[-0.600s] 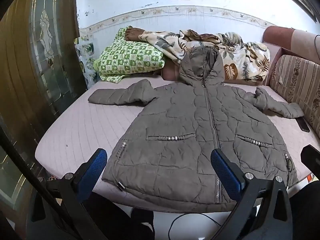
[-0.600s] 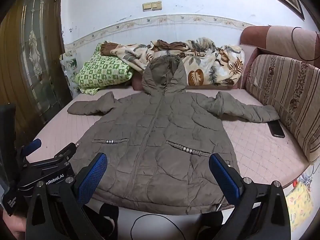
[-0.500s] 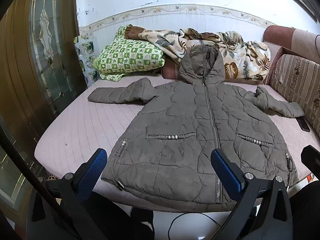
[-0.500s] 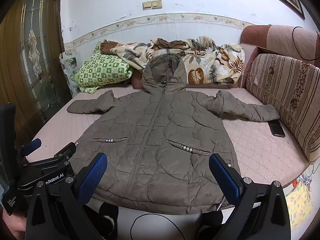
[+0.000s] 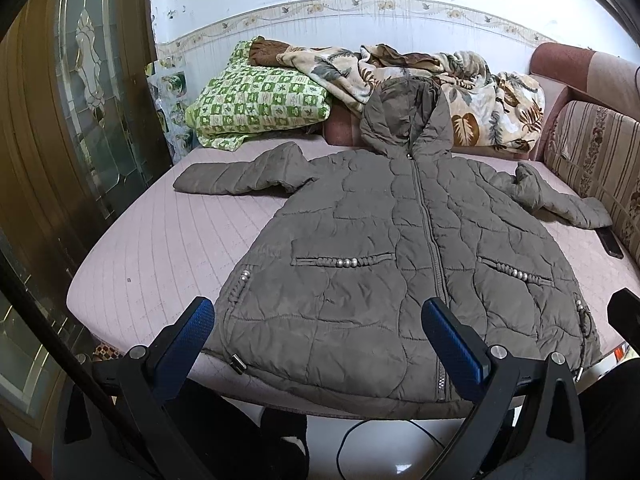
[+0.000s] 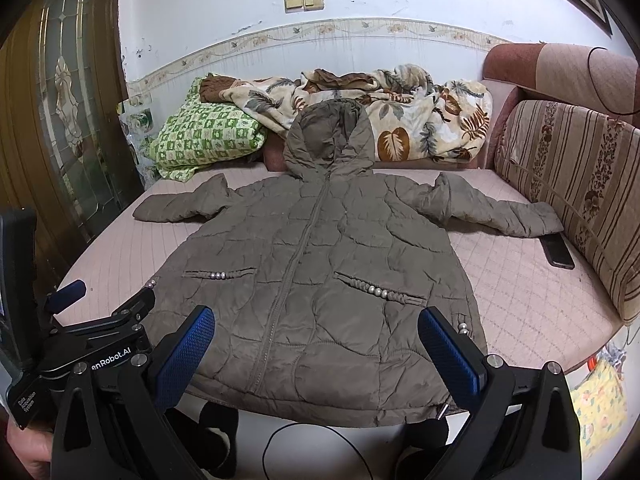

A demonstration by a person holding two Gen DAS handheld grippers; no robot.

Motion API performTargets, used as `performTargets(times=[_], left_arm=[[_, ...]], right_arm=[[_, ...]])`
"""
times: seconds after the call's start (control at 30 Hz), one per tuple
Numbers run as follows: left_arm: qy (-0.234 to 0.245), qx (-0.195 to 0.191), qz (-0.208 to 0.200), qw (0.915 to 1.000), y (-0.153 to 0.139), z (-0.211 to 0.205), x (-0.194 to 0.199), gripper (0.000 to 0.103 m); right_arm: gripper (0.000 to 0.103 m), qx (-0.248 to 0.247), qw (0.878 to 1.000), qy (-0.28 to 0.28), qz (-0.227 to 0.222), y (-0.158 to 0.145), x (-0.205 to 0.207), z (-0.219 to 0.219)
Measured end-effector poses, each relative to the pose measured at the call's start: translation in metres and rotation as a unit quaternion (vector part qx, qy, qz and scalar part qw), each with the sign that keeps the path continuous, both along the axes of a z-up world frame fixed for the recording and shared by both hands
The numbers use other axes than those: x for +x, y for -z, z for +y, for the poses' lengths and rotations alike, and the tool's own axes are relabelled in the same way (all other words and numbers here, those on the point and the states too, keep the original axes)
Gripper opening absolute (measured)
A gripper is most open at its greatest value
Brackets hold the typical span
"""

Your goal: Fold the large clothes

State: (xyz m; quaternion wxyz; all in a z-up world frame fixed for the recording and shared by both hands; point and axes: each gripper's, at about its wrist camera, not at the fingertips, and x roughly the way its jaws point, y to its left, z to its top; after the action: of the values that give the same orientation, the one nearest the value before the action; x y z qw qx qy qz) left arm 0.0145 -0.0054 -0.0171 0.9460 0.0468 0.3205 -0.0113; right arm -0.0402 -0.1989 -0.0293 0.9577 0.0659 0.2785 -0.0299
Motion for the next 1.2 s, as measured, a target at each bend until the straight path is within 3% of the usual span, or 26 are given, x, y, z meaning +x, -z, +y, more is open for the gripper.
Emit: performTargets(times=[0.3,0.9,1.07,1.2], left_arm=[[0.002,0.000,-0.021,0.9998,0.008,0.005,0.004,0.103],[0.001,-0.013,-0.005,0.9999,0.018,0.005,0.021,0.103],[0.024,-0.028,-0.010,0.9993,0.016,-0.004,0.037,0.103],[0.031,-0.033,-0.021,0.9988,0.004,-0.010,0.067,0.103]], right_arm=[[0.103,0.006,1.000,0.000,0.006,0.003,0.002,-0.003],[0.103,0.023,0.999,0.004,0.034,0.019,0.019,-0.014],[0.103,0.034,0.998,0.018,0.042,0.028,0.032,-0.036],[0.103,0.067,0.996,0.044,0.032,0.030,0.050,-0.081]])
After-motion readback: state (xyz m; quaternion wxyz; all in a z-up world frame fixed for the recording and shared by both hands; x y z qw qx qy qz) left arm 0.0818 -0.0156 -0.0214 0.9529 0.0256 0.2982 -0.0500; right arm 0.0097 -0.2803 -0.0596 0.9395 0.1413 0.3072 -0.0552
